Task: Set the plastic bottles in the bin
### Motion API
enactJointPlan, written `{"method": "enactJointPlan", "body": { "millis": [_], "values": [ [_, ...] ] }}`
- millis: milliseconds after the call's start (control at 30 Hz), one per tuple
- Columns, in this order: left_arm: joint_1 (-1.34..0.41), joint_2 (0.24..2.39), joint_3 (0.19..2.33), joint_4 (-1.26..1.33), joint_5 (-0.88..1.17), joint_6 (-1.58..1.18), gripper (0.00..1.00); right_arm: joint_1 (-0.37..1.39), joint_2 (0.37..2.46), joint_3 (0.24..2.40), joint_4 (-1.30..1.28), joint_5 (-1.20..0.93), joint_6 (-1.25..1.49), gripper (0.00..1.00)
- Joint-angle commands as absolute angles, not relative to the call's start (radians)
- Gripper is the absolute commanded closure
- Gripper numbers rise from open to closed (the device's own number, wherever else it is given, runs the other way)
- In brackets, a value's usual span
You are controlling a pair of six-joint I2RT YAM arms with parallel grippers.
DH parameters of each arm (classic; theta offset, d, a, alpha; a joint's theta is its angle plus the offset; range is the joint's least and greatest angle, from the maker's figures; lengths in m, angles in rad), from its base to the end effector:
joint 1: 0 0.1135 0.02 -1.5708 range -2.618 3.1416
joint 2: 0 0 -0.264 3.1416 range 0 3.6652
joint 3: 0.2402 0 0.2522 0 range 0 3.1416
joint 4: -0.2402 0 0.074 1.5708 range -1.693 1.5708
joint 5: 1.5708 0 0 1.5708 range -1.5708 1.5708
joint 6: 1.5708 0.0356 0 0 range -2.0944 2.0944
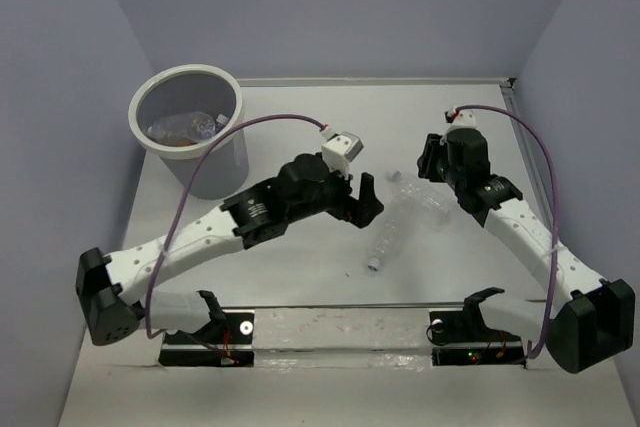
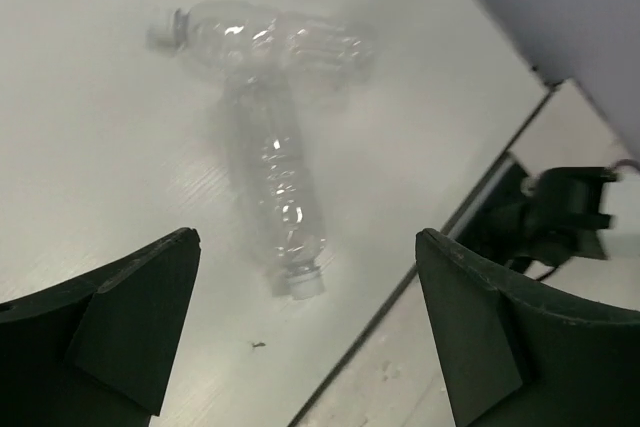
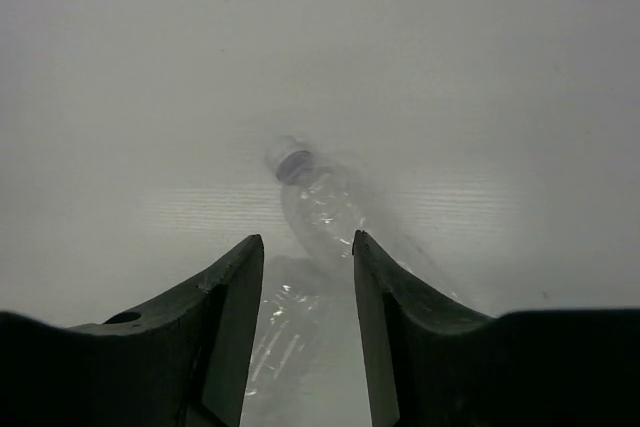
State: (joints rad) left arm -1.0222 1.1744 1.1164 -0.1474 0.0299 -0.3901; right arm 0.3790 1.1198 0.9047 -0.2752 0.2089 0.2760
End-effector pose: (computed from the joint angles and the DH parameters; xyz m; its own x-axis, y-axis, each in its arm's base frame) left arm 0.1417 -0.2338 0.3804 -0.4285 -0.0278 -0.9031 0.7625 0.5252 -0.3779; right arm 0.2378 0.0868 0.3062 -0.4732 0.0985 -0.8754 -0.0655 0.9870 0.1465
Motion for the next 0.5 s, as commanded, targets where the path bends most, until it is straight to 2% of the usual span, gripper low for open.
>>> {"method": "enactJointPlan", "body": {
  "millis": [0,167,200,300,467],
  "values": [
    [-1.037,1.322,1.115,-0.094,-0.149,-0.353,0.01,0.253,1.124,0.900,-0.281,0.122,0.293,0.48],
    [-1.039,1.537,1.185,-0.052,-0.046,-0.339,0.01,0.218,1.261,0.943,-0.287,0.054,0.239,0.21],
    [-1.039,1.567,1.206,-0.054,-0.041,-0.333,0.01,0.207,1.278,0.957,-0.294,0.040,0.221,0.19],
    [-1.038,1.708,1.278,-0.063,-0.028,-0.318,0.01,0.207,1.350,1.000,-0.319,-0.033,0.187,0.13],
    [-1.037,1.871,1.403,-0.093,0.037,-0.262,0.01,0.207,1.456,1.032,-0.342,-0.011,0.163,0.12]
  ]
}}
